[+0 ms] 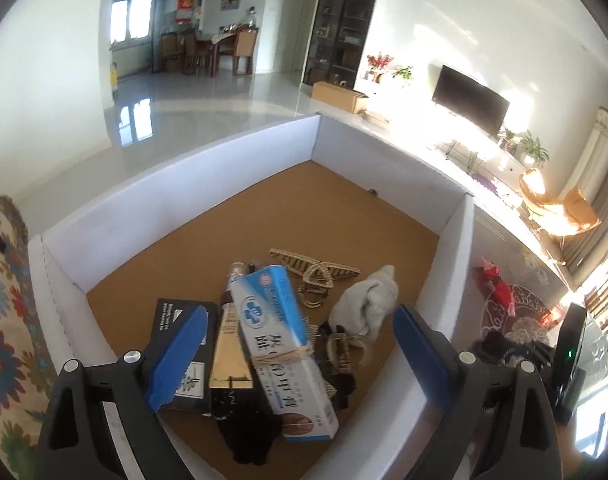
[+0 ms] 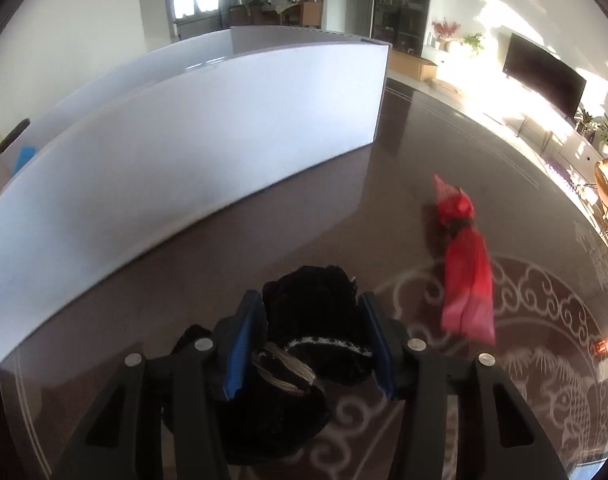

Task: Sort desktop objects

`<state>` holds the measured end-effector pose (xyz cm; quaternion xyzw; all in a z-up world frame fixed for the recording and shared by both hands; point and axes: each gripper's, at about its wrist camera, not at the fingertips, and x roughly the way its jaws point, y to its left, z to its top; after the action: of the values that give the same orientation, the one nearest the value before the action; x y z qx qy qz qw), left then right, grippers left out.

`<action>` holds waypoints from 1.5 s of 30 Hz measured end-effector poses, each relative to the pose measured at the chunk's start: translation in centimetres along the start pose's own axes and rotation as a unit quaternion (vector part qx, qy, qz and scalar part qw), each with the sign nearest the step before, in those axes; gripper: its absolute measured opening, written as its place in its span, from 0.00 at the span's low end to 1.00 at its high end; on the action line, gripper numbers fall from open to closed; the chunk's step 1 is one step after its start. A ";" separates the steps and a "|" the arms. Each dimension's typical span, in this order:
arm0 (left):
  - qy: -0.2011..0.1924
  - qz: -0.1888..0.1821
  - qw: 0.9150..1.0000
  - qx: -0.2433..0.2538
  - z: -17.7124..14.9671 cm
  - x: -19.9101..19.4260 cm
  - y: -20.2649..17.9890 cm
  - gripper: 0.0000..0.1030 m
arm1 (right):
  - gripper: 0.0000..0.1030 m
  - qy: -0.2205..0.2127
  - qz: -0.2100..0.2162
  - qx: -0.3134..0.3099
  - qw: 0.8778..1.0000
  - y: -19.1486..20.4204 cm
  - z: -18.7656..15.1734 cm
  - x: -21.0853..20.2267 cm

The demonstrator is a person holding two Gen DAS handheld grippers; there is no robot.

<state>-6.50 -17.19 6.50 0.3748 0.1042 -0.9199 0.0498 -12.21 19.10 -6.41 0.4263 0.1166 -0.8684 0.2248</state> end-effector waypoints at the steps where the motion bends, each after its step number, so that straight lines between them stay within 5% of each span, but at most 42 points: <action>1: -0.009 -0.013 1.000 0.010 -0.1 -0.6 -1.1 0.92 | 0.50 0.002 0.000 -0.002 1.000 0.1 -1.6 -1.2; 5: -0.039 -0.081 0.994 0.064 -1.2 -2.9 -6.4 0.92 | 0.60 -0.027 -0.004 0.036 0.999 -1.4 -5.7 -6.5; 7: -0.035 -0.107 0.988 0.108 -2.4 -3.2 -9.5 0.92 | 0.86 -0.086 -0.018 0.074 0.993 -3.2 -6.4 -10.0; 9: -0.010 -0.122 0.981 0.149 -3.9 -2.4 -12.5 0.92 | 1.00 -0.112 -0.050 0.104 0.987 -5.2 -6.3 -11.9; 13: 0.055 -0.175 0.956 0.231 -8.0 0.1 -17.8 0.92 | 1.00 -0.075 -0.072 0.167 0.980 -9.2 -7.2 -11.3; 16: 0.082 -0.181 0.936 0.289 -11.6 1.1 -21.4 0.92 | 1.00 -0.062 -0.074 0.208 0.973 -11.2 -8.7 -11.0; 19: 0.092 -0.172 0.930 0.313 -14.2 2.6 -24.3 0.92 | 1.00 -0.061 -0.082 0.209 0.973 -11.6 -9.4 -11.3; 23: 0.121 -0.137 0.931 0.316 -16.8 5.7 -25.9 0.94 | 1.00 -0.063 -0.063 0.172 0.981 -11.8 -6.6 -10.4; 25: 0.104 -0.140 0.943 0.283 -16.4 5.8 -25.1 0.82 | 1.00 -0.044 -0.045 0.141 0.988 -11.2 -3.7 -8.3; 27: 0.100 -0.130 0.947 0.276 -15.5 5.6 -24.4 0.44 | 1.00 -0.022 -0.042 0.106 0.993 -10.2 -0.7 -5.7; 28: 0.102 -0.124 0.950 0.268 -15.0 5.7 -23.8 0.38 | 1.00 -0.013 -0.046 0.091 0.995 -9.8 0.7 -4.5; 36: 0.099 -0.088 0.966 0.224 -13.6 5.8 -18.6 0.34 | 0.98 0.036 -0.055 0.125 0.990 -7.7 6.6 4.3; 39: 0.097 -0.084 0.966 0.224 -13.5 5.6 -18.1 0.34 | 0.75 0.034 -0.071 0.108 0.991 -6.4 6.2 4.9; 41: 0.093 -0.079 0.967 0.225 -13.7 5.4 -18.1 0.34 | 0.51 0.022 -0.068 0.090 0.993 -5.5 5.6 4.1; 45: 0.088 -0.079 0.968 0.222 -13.9 5.2 -18.0 0.34 | 0.36 0.022 -0.072 0.065 0.995 -4.5 3.0 1.8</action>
<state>-3.85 3.41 -4.08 0.4469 -0.0688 -0.8842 -0.1170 -17.48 21.31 -5.94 0.4491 0.0953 -0.8787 0.1307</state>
